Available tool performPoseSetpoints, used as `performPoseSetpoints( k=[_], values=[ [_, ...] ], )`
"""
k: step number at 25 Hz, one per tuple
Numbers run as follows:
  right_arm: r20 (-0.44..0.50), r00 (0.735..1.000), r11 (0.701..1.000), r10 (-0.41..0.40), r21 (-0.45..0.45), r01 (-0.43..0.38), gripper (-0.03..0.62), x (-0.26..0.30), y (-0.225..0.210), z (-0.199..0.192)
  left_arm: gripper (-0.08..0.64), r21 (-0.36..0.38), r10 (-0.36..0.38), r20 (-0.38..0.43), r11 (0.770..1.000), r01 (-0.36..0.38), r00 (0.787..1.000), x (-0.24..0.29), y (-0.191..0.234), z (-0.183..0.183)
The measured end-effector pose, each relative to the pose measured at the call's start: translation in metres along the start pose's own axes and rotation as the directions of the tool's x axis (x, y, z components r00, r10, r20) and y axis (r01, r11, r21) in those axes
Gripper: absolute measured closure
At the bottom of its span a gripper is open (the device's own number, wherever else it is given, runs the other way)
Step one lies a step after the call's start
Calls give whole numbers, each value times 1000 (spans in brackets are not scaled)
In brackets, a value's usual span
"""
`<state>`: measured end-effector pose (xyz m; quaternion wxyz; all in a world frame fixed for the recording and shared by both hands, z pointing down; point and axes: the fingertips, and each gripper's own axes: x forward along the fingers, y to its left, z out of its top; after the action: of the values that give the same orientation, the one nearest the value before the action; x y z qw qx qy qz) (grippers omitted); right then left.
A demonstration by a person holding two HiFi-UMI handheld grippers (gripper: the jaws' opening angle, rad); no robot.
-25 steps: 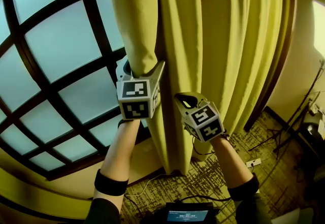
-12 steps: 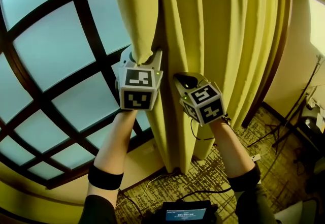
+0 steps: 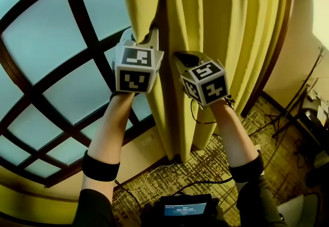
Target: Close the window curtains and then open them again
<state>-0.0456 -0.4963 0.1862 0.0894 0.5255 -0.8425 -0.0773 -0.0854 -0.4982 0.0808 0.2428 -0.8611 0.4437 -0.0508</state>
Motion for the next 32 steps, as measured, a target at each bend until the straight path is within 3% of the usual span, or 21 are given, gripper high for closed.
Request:
performPoseSetpoints(
  k=[11,18,23,32],
  values=[
    [-13,998,998,-64,7,64,575,0,-31,-7,561,135,-54,30,990,49,998,32,-25,7],
    [2,996,995,-92,26,91,575,-15,-92,-10,563,170,-148,50,976,138,988,76,-66,30],
    [14,995,995,-97,26,96,575,-22,-131,-12,562,154,-146,72,979,134,987,108,-80,40],
    [57,993,994,-101,34,99,577,-39,-209,-9,561,200,-178,88,967,157,980,172,-127,80]
  ],
)
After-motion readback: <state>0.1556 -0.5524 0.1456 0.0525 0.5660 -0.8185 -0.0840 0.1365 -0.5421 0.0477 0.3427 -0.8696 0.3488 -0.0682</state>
